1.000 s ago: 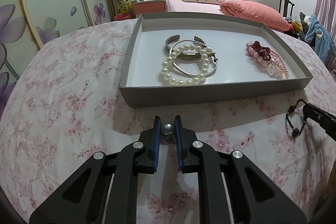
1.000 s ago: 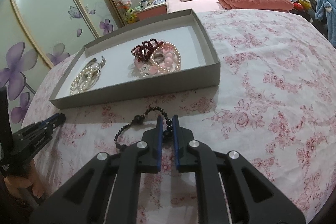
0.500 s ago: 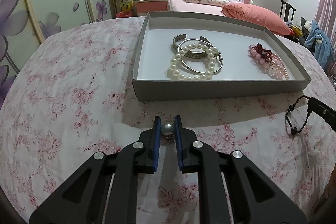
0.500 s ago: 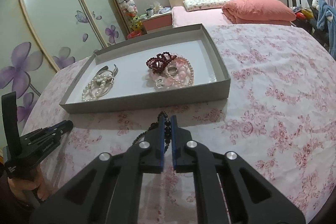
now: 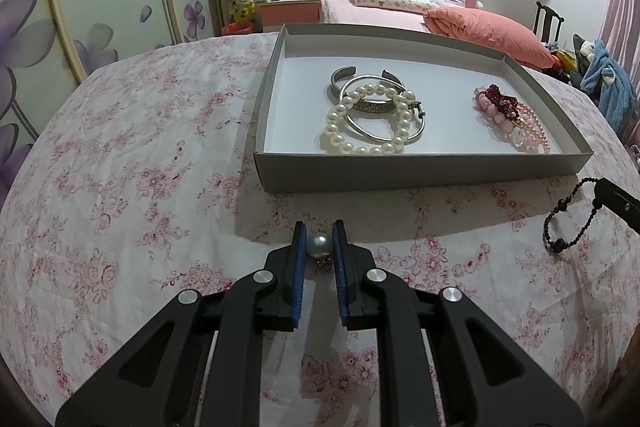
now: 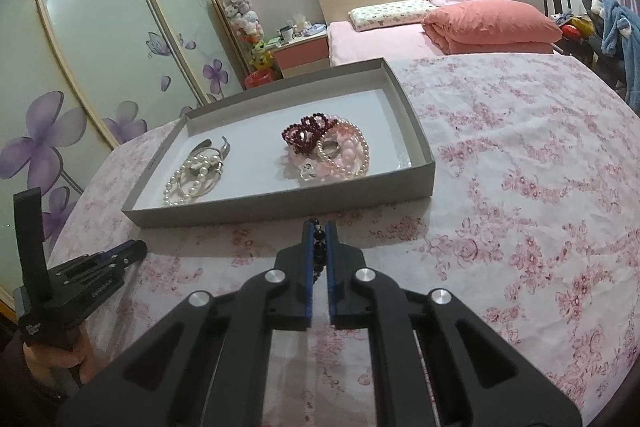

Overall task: Organize jewelry
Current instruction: 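Carry the pearl earring with the left tool while the right tool carries the black bracelet over the tray, then release the earring into the tray with the left tool while the right tool drops the black bracelet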

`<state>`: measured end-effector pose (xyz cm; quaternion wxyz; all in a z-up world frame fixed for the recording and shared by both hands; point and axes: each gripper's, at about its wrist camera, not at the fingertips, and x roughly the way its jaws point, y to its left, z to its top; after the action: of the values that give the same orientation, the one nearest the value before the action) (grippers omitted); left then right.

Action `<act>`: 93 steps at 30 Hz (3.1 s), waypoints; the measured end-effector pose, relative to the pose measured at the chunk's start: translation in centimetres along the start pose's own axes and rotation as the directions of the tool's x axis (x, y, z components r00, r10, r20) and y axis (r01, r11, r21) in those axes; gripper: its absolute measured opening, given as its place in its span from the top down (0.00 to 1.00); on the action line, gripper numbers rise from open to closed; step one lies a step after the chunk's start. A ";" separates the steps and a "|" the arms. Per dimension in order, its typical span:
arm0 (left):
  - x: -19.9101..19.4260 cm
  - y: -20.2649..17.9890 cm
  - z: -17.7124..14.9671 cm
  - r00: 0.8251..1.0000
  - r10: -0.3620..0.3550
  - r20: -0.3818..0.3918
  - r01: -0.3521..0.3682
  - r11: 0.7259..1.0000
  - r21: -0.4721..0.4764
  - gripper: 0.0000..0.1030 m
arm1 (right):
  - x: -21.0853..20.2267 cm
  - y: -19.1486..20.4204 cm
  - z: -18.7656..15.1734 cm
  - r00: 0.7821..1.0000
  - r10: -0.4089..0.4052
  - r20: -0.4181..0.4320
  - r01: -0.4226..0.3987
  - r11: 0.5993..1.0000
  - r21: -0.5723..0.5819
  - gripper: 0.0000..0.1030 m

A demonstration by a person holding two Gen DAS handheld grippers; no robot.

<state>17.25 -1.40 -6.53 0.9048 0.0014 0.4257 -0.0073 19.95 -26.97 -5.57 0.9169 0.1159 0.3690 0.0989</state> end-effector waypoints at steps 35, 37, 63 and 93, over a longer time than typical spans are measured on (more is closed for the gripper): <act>-6.0 -0.8 0.7 0.959 -0.015 0.282 0.010 1.000 0.019 0.86 | -5.1 5.4 0.9 0.968 -0.004 0.252 0.044 0.987 -0.153 0.94; -6.2 -1.1 0.7 0.956 -0.015 0.293 0.008 1.000 0.025 0.86 | -5.2 5.8 0.9 0.963 -0.014 0.270 0.061 0.984 -0.168 0.94; -6.2 -3.2 4.2 0.925 -0.048 0.376 0.035 0.999 0.042 0.86 | -4.1 7.5 3.9 0.903 -0.063 0.425 0.164 0.965 -0.205 0.94; 0.2 -3.0 8.3 0.952 -0.114 0.282 0.118 0.993 0.004 0.80 | 3.0 3.1 8.2 0.961 -0.020 0.276 0.027 0.999 -0.021 0.72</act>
<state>23.76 -4.43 -1.39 0.9543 -0.0302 0.2918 -0.0578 27.50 -24.36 -0.89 0.9618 0.1129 0.2379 0.0753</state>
